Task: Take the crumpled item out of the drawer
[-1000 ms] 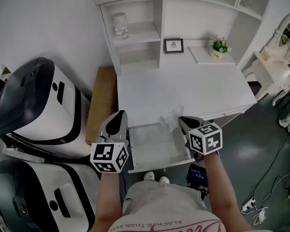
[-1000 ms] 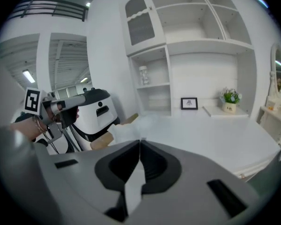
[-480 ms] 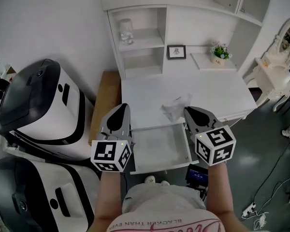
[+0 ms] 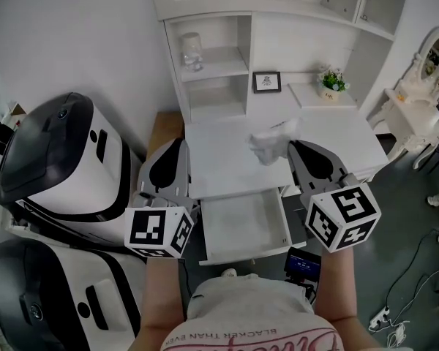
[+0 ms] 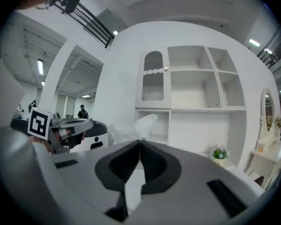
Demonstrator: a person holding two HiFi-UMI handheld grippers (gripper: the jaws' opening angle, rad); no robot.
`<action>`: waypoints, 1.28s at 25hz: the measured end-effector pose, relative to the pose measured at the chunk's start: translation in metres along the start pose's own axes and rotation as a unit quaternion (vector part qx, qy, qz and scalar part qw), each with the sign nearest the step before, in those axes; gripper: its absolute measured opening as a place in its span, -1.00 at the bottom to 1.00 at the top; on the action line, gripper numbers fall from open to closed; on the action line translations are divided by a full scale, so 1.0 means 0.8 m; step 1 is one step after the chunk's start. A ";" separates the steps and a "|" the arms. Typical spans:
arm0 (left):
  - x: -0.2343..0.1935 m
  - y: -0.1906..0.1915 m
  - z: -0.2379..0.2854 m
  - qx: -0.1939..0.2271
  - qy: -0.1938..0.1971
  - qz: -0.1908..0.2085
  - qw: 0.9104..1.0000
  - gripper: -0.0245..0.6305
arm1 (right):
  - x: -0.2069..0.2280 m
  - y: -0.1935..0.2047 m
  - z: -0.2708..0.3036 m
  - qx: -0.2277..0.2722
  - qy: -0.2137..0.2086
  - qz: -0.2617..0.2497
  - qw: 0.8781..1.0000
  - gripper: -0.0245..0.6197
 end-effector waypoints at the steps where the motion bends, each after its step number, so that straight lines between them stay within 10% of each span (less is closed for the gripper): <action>1: 0.000 -0.005 0.001 0.004 0.001 0.002 1.000 -0.90 | 0.002 -0.006 0.000 0.006 0.003 0.002 1.000 -0.89; 32: -0.008 -0.045 -0.007 0.040 -0.004 0.028 0.999 -0.90 | -0.003 -0.031 -0.002 0.047 0.015 0.007 0.999 -0.90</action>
Point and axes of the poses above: the fingertips, and each gripper's own axes: z forward along the fingers, x to its right, y out of its underside, the point moved 6 cm from there along -z, backward along the fingers, and after that the axes turned 14 degrees about -z, right-handed, at the moved point
